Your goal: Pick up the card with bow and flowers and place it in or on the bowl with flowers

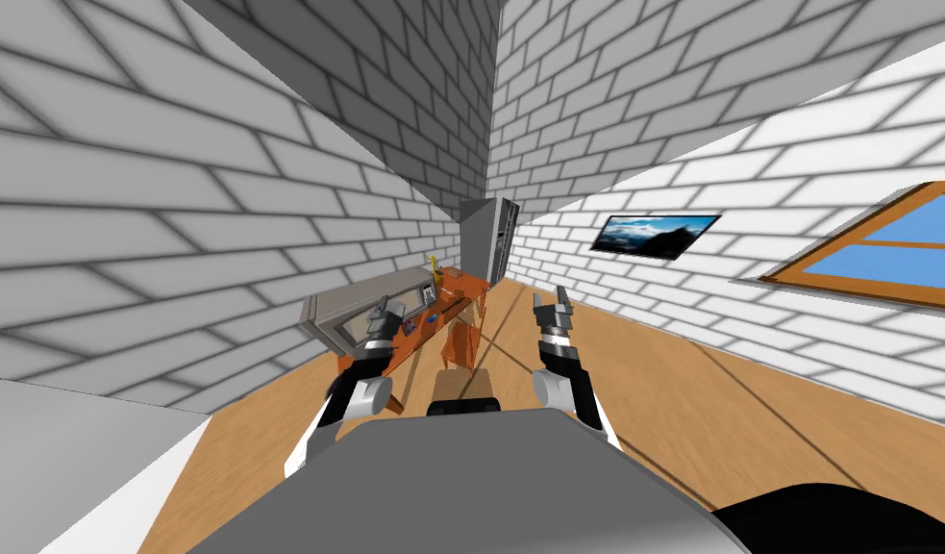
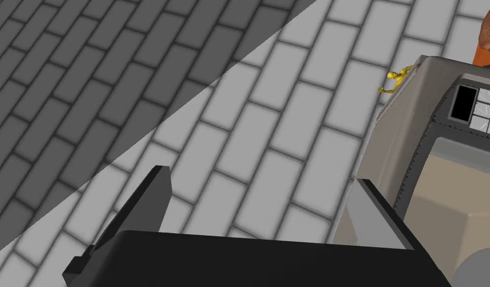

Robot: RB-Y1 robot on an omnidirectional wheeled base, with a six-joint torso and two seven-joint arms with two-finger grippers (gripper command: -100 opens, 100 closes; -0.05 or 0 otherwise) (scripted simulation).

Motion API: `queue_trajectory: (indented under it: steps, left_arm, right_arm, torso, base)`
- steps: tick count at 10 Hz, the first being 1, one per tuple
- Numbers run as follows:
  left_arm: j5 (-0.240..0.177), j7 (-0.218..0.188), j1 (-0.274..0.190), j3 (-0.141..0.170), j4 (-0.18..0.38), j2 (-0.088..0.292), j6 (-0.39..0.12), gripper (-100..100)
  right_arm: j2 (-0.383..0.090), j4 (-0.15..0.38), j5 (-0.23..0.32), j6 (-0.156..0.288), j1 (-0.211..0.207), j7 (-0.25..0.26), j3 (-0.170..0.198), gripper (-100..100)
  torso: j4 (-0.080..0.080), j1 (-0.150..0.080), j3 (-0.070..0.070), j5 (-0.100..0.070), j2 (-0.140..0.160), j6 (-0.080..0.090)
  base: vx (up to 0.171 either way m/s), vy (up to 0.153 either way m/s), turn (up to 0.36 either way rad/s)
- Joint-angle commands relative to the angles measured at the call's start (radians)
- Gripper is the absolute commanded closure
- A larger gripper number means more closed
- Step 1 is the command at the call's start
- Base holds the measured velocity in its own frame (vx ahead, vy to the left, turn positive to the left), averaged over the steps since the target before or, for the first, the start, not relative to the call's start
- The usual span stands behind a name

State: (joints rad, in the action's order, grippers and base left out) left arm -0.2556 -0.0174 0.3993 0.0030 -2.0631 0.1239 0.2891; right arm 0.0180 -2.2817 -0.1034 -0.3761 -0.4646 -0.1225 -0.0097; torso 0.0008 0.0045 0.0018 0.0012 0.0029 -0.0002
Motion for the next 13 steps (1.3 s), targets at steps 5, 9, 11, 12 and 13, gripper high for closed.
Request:
queue_trajectory:
  steps: [5, 9, 11, 12, 13]
  left_arm:
    - [-0.090, -0.064, -0.067, -0.002, 0.153, 0.048, -0.115, -100]
    - [-0.154, -0.112, -0.122, -0.002, 0.263, 0.081, -0.192, -100]
    - [-0.187, -0.137, -0.151, -0.001, 0.328, 0.097, -0.225, -100]
    - [-0.187, -0.137, -0.151, -0.001, 0.352, 0.097, -0.231, -100]
    - [-0.222, -0.163, -0.182, -0.001, 0.387, 0.114, -0.270, -100]
  right_arm:
    - [0.000, 0.000, 0.000, 0.000, 0.000, 0.000, 0.000, 0]
    - [0.000, 0.000, 0.000, 0.000, 0.000, 0.000, 0.000, 0]
    - [0.000, 0.000, 0.000, 0.000, 0.000, 0.000, 0.000, 0]
    - [0.000, 0.000, 0.000, 0.000, 0.000, 0.000, 0.000, 0]
    - [0.000, 0.000, 0.000, 0.000, 0.000, 0.000, 0.000, 0]
  torso:
    - [0.000, 0.001, 0.000, 0.000, 0.000, 0.000]
    - [0.000, 0.001, 0.000, 0.000, 0.000, 0.000]
    - [0.000, 0.001, -0.001, 0.000, -0.001, -0.001]
    - [0.000, 0.002, 0.000, 0.000, 0.000, 0.000]
    - [0.000, 0.002, 0.000, 0.000, 0.000, -0.001]
  base:
    - [-0.062, 0.062, -0.145]
    - [-0.059, 0.072, -0.169]
    - [-0.059, 0.070, -0.160]
    - [-0.068, 0.073, -0.114]
    - [-0.090, 0.098, -0.234]
